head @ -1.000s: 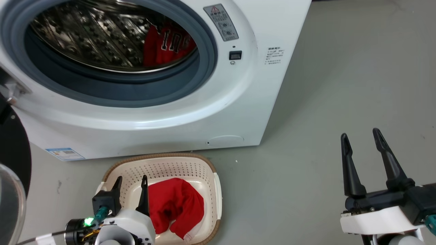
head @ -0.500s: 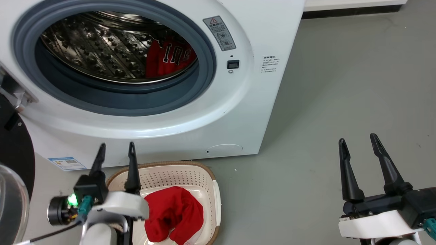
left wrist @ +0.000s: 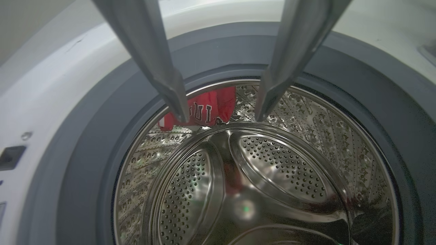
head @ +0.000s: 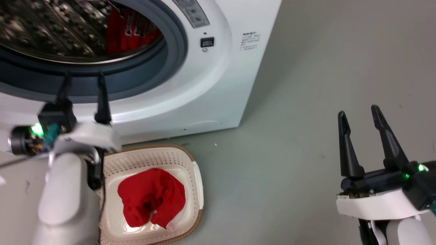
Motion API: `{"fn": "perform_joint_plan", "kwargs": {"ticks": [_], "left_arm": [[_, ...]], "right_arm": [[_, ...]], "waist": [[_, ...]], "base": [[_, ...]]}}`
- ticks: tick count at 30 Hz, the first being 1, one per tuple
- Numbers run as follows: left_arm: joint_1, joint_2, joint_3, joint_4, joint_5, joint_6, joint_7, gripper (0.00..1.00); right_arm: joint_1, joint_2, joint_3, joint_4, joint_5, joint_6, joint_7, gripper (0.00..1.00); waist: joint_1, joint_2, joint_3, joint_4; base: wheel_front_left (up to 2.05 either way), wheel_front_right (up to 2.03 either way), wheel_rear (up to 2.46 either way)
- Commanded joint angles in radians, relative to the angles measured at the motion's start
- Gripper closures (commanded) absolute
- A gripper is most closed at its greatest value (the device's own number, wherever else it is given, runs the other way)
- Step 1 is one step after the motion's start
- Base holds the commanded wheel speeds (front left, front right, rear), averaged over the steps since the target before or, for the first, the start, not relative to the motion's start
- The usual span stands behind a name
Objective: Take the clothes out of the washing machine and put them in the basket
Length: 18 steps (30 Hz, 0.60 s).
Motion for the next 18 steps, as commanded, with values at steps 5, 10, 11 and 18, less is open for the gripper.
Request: {"fn": "perform_joint_plan", "kwargs": {"ticks": [5, 10, 11, 18], "left_arm": [[-0.196, 0.077, -0.011, 0.131, 0.03, -0.016, 0.0, 0.0], [-0.389, 0.137, -0.021, 0.252, 0.041, -0.033, 0.041, 0.0], [-0.425, 0.148, -0.023, 0.273, 0.041, -0.036, 0.05, 0.0], [-0.661, 0.229, -0.067, 0.409, 0.069, -0.073, 0.161, 0.0]], "right_arm": [[-0.057, 0.0, 0.002, -0.017, 0.026, -0.001, -0.002, 0.0], [-0.095, 0.0, 0.006, -0.026, 0.047, -0.001, -0.002, 0.0], [-0.102, 0.0, 0.007, -0.028, 0.053, -0.001, -0.002, 0.0], [-0.149, 0.0, 0.013, -0.044, 0.092, -0.001, -0.002, 0.0]], "waist": [[-0.0001, 0.0, 0.122, -0.067], [-0.0001, 0.0, 0.202, -0.098], [-0.0001, 0.0, 0.218, -0.105], [-0.0001, 0.0, 0.324, -0.148]], "base": [[0.0, 0.0, 0.0], [0.0, 0.0, 0.0], [0.0, 0.0, 0.0], [0.0, 0.0, 0.0]]}}
